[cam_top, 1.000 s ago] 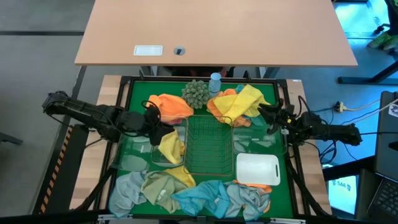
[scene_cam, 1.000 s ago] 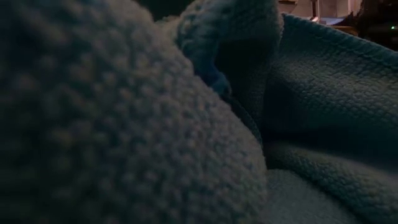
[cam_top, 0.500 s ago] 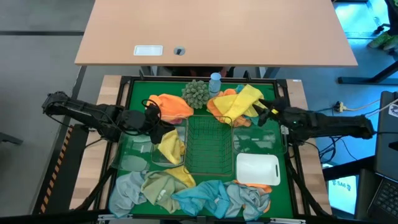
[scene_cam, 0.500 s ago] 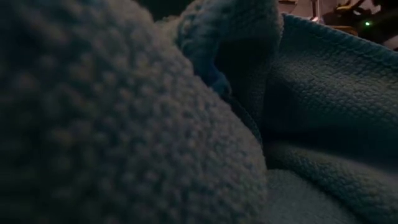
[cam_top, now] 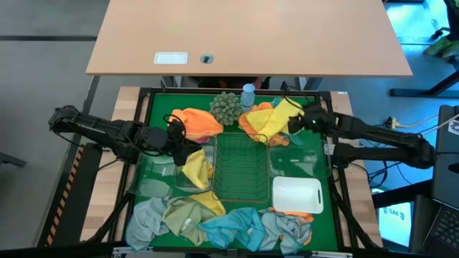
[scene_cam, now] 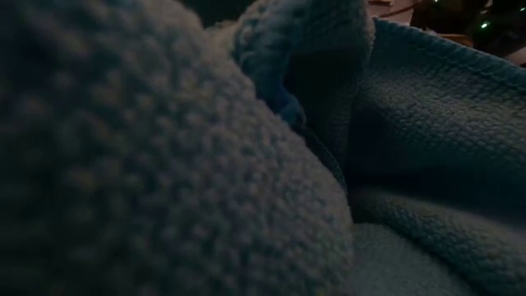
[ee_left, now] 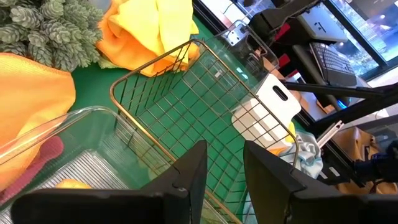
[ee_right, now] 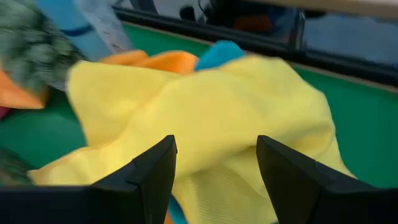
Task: Sort microfiber towel by color & place in baskets
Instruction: Put the top right yellow microfiber cloth into the middle transparent bin
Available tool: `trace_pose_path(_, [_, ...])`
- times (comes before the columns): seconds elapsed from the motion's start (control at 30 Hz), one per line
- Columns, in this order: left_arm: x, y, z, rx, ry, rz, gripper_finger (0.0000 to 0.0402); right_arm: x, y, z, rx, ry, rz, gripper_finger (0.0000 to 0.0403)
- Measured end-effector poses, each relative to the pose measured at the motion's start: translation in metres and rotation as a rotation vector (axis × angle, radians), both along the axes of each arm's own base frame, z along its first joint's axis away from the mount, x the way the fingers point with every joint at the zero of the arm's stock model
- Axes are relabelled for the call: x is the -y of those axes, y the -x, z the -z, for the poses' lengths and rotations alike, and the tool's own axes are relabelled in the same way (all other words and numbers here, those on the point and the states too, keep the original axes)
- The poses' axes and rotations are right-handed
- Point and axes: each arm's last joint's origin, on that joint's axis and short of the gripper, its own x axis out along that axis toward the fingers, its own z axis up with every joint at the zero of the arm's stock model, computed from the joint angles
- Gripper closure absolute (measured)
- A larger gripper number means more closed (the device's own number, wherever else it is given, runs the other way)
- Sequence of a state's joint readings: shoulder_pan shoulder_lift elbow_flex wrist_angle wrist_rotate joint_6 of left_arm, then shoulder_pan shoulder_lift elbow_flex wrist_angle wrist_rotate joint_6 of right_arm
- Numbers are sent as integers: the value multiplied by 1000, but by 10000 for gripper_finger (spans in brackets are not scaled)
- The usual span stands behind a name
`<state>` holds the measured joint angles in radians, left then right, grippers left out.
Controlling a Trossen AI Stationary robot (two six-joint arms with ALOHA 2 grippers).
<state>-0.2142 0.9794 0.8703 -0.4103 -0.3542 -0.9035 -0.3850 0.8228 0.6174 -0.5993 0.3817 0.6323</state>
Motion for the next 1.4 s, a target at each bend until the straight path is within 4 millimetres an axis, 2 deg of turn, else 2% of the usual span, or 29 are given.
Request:
trace_pose_path(0.2, [0, 0, 0, 0, 0, 0, 303, 17, 1, 8, -15, -85, 48, 180])
trace_pose_path(0.47, [0, 0, 0, -8, -42, 22, 303, 29, -2, 18, -36, -176, 59, 180])
trace_pose_path(0.93, [0, 0, 0, -8, -44, 23, 303, 40, -20, 29, -26, -171, 47, 183])
trace_pose_path(1.03, [0, 0, 0, -8, -44, 23, 303, 41, -22, 32, -36, -176, 47, 203])
trace_pose_path(1.13, [0, 0, 0, -8, -44, 23, 303, 41, -22, 33, -42, -178, 45, 240])
trace_pose_path(1.4, [0, 0, 0, -8, -44, 23, 303, 41, -22, 33, -48, -171, 34, 376])
